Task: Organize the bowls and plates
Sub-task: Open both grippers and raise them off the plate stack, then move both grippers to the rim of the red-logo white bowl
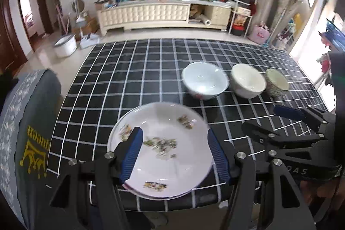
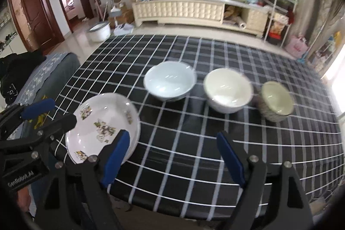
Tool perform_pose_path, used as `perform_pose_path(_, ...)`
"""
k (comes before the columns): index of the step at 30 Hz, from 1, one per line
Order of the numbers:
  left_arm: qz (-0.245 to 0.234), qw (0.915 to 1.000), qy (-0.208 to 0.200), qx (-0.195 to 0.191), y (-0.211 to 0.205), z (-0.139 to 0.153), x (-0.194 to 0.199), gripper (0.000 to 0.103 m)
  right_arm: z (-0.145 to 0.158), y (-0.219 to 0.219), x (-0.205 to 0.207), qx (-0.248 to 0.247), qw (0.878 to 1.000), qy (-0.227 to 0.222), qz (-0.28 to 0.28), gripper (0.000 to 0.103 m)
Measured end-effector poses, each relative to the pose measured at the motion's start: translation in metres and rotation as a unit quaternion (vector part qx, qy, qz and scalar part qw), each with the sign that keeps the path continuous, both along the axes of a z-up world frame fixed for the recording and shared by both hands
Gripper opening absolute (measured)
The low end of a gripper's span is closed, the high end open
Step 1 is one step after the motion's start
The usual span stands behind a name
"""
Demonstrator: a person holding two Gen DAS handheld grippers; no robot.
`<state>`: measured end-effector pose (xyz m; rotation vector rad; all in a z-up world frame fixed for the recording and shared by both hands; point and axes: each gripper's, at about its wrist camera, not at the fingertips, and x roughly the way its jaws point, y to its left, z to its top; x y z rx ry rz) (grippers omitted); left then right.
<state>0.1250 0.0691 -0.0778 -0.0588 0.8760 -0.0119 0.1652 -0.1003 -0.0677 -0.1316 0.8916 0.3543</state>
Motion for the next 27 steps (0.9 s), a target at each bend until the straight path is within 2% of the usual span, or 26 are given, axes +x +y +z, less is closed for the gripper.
perform_pose_path(6,-0.017,0.9986,-0.037,0.033,-0.031,0.021,-0.009,0.060,0.024,-0.031,-0.014,-0.002,0.999,-0.038,-0.013,0.095)
perform_pose_path(13,-0.037,0.9973,-0.060,0.023,-0.054,0.036,-0.017,0.060,0.044,-0.061,-0.023,-0.002,0.998,-0.060,-0.028,0.102)
perform_pose_path(14,-0.040,0.9969,-0.064,0.023,-0.058,0.039,-0.019,0.063,0.046,-0.064,-0.025,-0.001,0.998,-0.062,-0.029,0.102)
perform_pose_path(15,-0.042,0.9965,-0.067,0.025,-0.062,0.042,-0.020,0.075,0.048,-0.067,-0.025,-0.001,0.997,-0.065,-0.030,0.102)
perform_pose_path(16,-0.042,0.9962,-0.070,0.028,-0.065,0.044,-0.022,0.080,0.051,-0.071,-0.026,0.000,0.997,-0.067,-0.033,0.102)
perform_pose_path(20,-0.058,0.9936,-0.089,0.037,-0.080,0.057,-0.024,0.085,0.057,-0.082,-0.025,0.003,0.997,-0.074,-0.038,0.103)
perform_pose_path(23,-0.069,0.9935,-0.085,0.030,-0.088,0.061,-0.019,0.092,0.060,-0.089,-0.021,0.010,0.996,-0.074,-0.039,0.102)
perform_pose_path(27,-0.079,0.9939,-0.074,0.023,-0.095,0.063,-0.009,0.092,0.061,-0.093,-0.011,0.005,0.997,-0.069,-0.045,0.103)
